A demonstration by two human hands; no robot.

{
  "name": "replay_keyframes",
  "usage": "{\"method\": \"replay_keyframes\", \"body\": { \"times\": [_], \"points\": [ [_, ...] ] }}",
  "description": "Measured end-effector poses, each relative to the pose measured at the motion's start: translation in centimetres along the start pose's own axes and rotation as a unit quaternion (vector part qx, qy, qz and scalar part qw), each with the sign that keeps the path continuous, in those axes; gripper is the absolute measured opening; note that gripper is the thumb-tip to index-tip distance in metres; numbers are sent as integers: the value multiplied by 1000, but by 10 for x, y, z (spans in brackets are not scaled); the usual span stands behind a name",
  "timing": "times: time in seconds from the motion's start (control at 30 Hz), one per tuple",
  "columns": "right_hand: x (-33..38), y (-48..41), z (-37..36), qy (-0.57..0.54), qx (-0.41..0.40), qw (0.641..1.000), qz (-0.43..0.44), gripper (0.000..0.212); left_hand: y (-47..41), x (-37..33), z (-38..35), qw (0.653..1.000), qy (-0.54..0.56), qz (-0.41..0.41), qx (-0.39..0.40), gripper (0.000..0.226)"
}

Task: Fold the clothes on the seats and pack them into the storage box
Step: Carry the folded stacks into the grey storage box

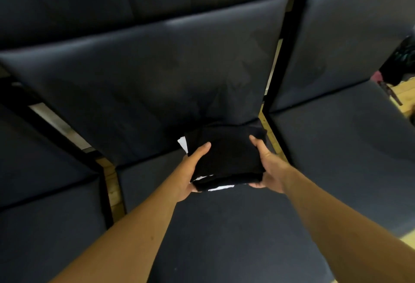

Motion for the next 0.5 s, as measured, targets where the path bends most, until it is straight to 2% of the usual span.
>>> {"method": "replay_keyframes", "body": {
  "times": [0.07,0.2,0.27,0.37,0.5],
  "points": [
    [-22,13,-9,-17,6,1000,-1,67,21,11,7,1000,2,1,8,84],
    [-52,56,-39,-34,12,999,10,68,82,17,21,1000,16,-9,-5,51],
    [-54,80,-55,-38,11,999,18,65,111,14,25,1000,18,-14,-11,43],
    [-50,140,-96,-41,12,998,37,61,179,-3,42,999,11,-41,-6,39],
    [-37,216,-151,-32,26,996,75,65,267,-29,66,996,4,-86,6,47]
  ]
}}
Point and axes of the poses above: each hand's wrist, its own y-axis away from the middle knuckle, its own z-axis out of the back of the hand, x = y × z, the point moved 3 cm from there along -y, towards the middle knuckle, and after that the axes turned 7 degrees about x, right-handed, at the moved point
